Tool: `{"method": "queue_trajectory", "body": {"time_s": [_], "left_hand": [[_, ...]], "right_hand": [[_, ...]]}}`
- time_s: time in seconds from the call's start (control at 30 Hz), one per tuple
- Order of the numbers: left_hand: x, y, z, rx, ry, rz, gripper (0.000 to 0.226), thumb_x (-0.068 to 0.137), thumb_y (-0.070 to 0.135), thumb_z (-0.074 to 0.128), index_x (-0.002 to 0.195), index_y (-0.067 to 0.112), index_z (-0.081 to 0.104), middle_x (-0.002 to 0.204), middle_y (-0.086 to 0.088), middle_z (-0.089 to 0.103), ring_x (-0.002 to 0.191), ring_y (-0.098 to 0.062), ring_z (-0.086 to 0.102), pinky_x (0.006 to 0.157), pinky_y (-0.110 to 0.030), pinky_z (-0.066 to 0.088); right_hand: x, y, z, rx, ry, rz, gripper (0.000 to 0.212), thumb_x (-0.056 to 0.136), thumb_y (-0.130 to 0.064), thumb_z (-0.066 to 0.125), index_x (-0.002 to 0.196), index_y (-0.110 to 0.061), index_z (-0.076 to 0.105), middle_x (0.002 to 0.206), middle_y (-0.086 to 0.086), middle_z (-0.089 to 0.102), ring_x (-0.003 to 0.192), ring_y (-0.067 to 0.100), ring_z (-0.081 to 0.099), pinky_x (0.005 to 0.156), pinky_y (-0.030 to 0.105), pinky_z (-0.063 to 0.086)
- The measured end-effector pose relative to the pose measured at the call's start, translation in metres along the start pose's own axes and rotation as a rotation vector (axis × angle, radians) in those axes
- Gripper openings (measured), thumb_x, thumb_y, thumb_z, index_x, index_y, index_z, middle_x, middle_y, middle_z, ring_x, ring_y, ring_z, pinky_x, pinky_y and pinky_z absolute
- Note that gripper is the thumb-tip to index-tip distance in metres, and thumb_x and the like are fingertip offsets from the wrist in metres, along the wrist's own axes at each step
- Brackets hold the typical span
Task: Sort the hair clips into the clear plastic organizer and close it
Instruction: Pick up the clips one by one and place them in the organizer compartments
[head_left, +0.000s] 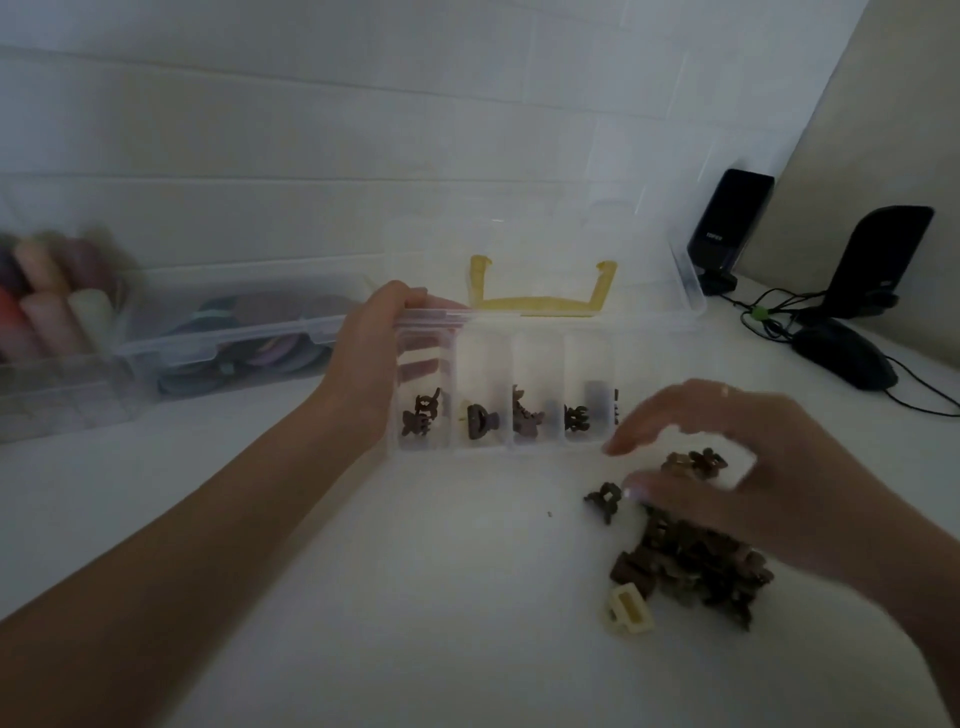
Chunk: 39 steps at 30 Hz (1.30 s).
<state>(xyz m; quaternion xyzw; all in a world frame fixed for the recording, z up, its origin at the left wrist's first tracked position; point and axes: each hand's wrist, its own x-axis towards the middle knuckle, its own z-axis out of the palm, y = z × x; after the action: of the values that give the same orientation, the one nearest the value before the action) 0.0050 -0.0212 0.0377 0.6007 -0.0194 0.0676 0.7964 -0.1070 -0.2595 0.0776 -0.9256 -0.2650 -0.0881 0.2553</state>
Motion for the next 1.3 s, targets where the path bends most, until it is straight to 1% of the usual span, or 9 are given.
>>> {"method": "queue_trajectory", "body": {"time_s": [0.07, 0.17, 0.3, 0.4, 0.57, 0.67, 0.9, 1.1, 1.3], "left_hand": [[0.001, 0.0, 0.0, -0.008, 0.005, -0.004, 0.025, 0.086, 0.025, 0.045, 0.077, 0.013, 0.066, 0.081, -0.001, 0.071, 0.085, -0.018, 0.062, 0.076, -0.033, 0.051], [0.001, 0.0, 0.0, -0.009, 0.001, -0.01, 0.025, 0.086, 0.024, 0.045, 0.08, 0.012, 0.065, 0.081, 0.0, 0.07, 0.084, -0.018, 0.061, 0.078, -0.034, 0.049], [0.0, 0.0, 0.0, -0.016, -0.006, 0.001, 0.024, 0.085, 0.026, 0.046, 0.082, 0.011, 0.065, 0.083, -0.002, 0.069, 0.083, -0.017, 0.062, 0.075, -0.031, 0.05], [-0.001, 0.002, 0.001, -0.028, 0.013, -0.018, 0.023, 0.085, 0.024, 0.045, 0.083, 0.011, 0.064, 0.086, -0.002, 0.069, 0.083, -0.017, 0.062, 0.066, -0.026, 0.05], [-0.005, 0.007, -0.002, -0.063, 0.076, -0.026, 0.019, 0.084, 0.02, 0.045, 0.071, 0.018, 0.059, 0.069, 0.007, 0.069, 0.072, -0.013, 0.06, 0.065, -0.025, 0.049], [-0.003, 0.01, -0.004, -0.083, 0.111, -0.053, 0.016, 0.084, 0.021, 0.045, 0.072, 0.02, 0.056, 0.08, 0.003, 0.067, 0.082, -0.017, 0.058, 0.07, -0.028, 0.047], [-0.003, 0.01, -0.003, -0.087, 0.128, -0.065, 0.02, 0.083, 0.02, 0.044, 0.069, 0.019, 0.057, 0.081, 0.002, 0.066, 0.088, -0.019, 0.058, 0.072, -0.028, 0.047], [0.0, 0.009, -0.006, -0.075, 0.109, -0.048, 0.019, 0.082, 0.02, 0.044, 0.069, 0.018, 0.057, 0.085, 0.0, 0.065, 0.09, -0.02, 0.059, 0.077, -0.03, 0.047], [0.005, 0.008, -0.008, -0.064, 0.12, -0.034, 0.018, 0.083, 0.019, 0.043, 0.072, 0.017, 0.057, 0.086, -0.001, 0.064, 0.089, -0.02, 0.059, 0.07, -0.028, 0.048]], "right_hand": [[-0.022, 0.005, 0.011, -0.108, -0.054, 0.047, 0.053, 0.066, -0.075, 0.05, 0.117, -0.058, 0.046, 0.127, -0.037, 0.044, 0.125, -0.009, 0.034, 0.099, 0.021, 0.028], [-0.055, 0.024, 0.018, -0.221, -0.013, 0.131, 0.078, 0.06, -0.089, 0.045, 0.131, -0.063, 0.024, 0.144, -0.037, 0.02, 0.136, -0.007, 0.016, 0.109, 0.041, 0.023], [-0.072, 0.038, 0.015, 0.019, -0.062, 0.467, 0.125, 0.031, -0.096, 0.05, 0.134, -0.062, -0.013, 0.145, -0.038, -0.019, 0.136, -0.007, -0.019, 0.115, 0.039, 0.005], [-0.062, 0.038, 0.023, 0.017, -0.198, 0.468, 0.128, 0.036, -0.091, 0.053, 0.134, -0.056, -0.022, 0.149, -0.025, -0.025, 0.136, -0.003, -0.024, 0.116, 0.033, -0.004], [-0.047, 0.03, 0.03, 0.119, -0.201, 0.482, 0.129, 0.035, -0.087, 0.059, 0.141, -0.052, -0.006, 0.148, -0.028, -0.002, 0.142, 0.004, 0.002, 0.114, 0.03, 0.016], [-0.05, 0.021, 0.039, 0.203, -0.147, 0.433, 0.126, 0.032, -0.087, 0.061, 0.14, -0.053, 0.006, 0.143, -0.028, 0.013, 0.134, 0.002, 0.022, 0.105, 0.022, 0.028], [-0.044, -0.006, 0.053, 0.049, -0.136, 0.251, 0.104, 0.047, -0.07, 0.072, 0.13, -0.068, 0.01, 0.145, -0.039, -0.007, 0.138, -0.006, 0.001, 0.111, 0.029, 0.021], [-0.019, 0.013, 0.063, -0.029, 0.091, 0.19, 0.061, 0.066, -0.059, 0.068, 0.122, -0.043, 0.051, 0.134, -0.022, 0.038, 0.124, -0.003, 0.037, 0.105, 0.023, 0.036], [-0.021, 0.02, 0.053, -0.1, 0.222, 0.2, 0.057, 0.068, -0.072, 0.045, 0.118, -0.044, 0.048, 0.121, -0.025, 0.05, 0.117, -0.004, 0.039, 0.1, 0.026, 0.03]]}}
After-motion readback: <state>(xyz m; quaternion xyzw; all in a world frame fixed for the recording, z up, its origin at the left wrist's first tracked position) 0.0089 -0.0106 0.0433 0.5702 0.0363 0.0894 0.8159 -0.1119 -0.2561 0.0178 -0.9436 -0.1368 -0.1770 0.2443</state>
